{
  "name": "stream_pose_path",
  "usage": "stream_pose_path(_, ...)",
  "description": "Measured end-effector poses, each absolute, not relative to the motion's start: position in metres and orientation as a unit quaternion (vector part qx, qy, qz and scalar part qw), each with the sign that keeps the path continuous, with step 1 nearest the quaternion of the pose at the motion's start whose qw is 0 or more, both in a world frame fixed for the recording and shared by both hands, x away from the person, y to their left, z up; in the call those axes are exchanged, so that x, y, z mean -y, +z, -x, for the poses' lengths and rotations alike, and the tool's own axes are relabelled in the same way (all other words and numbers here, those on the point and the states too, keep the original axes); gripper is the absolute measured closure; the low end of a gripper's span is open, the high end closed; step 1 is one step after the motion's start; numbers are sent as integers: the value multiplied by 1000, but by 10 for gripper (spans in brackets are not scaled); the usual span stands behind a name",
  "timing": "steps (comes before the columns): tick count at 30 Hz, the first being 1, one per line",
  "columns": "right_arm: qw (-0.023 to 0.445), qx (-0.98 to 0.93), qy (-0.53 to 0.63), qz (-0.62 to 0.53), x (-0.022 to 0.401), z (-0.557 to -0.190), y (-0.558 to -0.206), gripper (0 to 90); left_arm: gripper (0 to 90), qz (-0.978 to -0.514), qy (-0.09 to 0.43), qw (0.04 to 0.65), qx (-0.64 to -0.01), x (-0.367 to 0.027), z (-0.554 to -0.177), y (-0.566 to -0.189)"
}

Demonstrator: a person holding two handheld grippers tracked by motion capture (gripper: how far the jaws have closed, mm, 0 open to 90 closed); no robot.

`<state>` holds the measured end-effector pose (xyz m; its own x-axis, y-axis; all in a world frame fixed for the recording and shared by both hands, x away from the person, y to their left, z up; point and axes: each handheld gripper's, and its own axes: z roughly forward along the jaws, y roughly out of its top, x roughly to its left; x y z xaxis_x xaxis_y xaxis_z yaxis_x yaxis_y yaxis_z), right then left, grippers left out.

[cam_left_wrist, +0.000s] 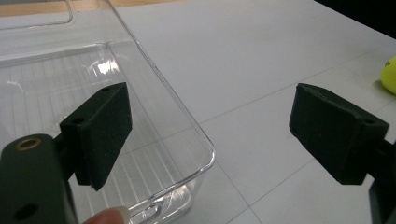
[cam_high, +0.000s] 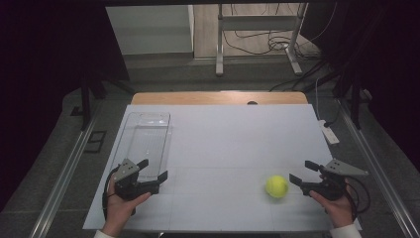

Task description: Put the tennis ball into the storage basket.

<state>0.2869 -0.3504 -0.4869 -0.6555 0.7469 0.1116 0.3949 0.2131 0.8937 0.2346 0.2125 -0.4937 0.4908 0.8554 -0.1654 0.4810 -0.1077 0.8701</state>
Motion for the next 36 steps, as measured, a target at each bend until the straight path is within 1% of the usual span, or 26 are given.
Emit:
stream_pose_path(17,177,-762,500,-370,350,-288,-487,139,146,-723,195,477,-459,-206,-232,-488)
stream_pose_path(36,179,-762,502,-367,350,-286,-486,140,146,-737,187,475,-444,-187,-241,-477)
